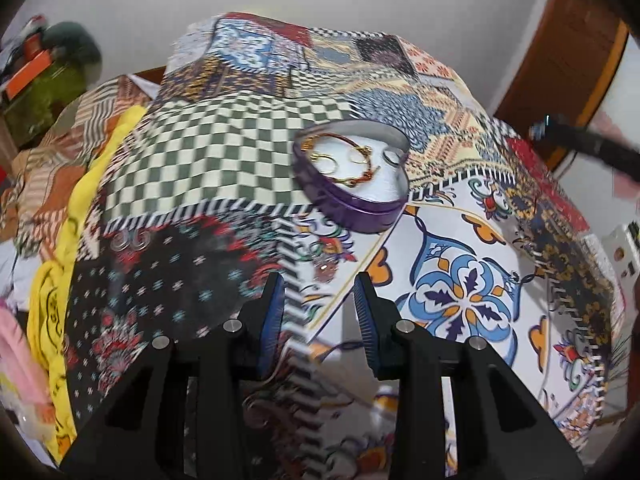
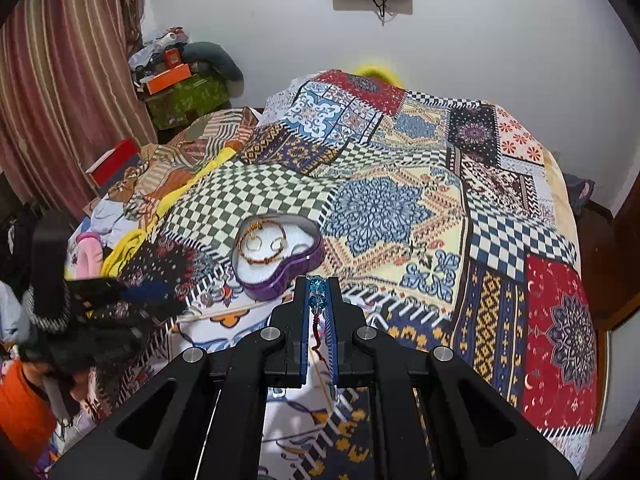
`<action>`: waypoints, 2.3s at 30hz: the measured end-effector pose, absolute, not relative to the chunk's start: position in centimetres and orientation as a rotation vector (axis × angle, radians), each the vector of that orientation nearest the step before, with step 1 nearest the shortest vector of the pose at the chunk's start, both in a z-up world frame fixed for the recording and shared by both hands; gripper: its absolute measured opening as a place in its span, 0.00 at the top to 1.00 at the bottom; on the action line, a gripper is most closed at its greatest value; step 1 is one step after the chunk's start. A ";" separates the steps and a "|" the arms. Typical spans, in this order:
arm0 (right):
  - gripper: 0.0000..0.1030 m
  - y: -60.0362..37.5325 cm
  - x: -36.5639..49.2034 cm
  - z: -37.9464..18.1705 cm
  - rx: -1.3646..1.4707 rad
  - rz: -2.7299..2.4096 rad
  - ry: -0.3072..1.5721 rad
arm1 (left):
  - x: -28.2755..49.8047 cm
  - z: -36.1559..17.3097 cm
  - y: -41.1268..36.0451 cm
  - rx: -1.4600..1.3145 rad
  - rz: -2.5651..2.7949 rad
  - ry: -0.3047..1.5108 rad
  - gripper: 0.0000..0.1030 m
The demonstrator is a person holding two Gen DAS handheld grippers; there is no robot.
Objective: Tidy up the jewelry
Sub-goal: 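Carry the ring in the left tool and strand in the right tool over the tin, then open both tools to drop the ring and beaded strand into the tin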
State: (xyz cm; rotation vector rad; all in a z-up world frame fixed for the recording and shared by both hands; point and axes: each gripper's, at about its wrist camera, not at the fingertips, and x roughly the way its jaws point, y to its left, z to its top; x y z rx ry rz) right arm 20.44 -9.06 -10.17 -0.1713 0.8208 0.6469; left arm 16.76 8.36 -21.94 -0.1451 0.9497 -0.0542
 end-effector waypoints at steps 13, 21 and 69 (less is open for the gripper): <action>0.94 -9.3 22.3 -8.8 -0.144 0.639 0.797 | 18.6 -23.7 7.7 -0.107 -0.060 0.938 0.90; 0.94 -9.1 22.5 -9.1 -0.150 0.643 0.809 | 18.1 -21.9 8.3 -0.113 -0.047 0.890 0.90; 0.93 -0.1 27.6 -14.0 -0.230 0.728 1.016 | 25.8 -20.7 7.7 -0.121 -0.119 0.894 0.90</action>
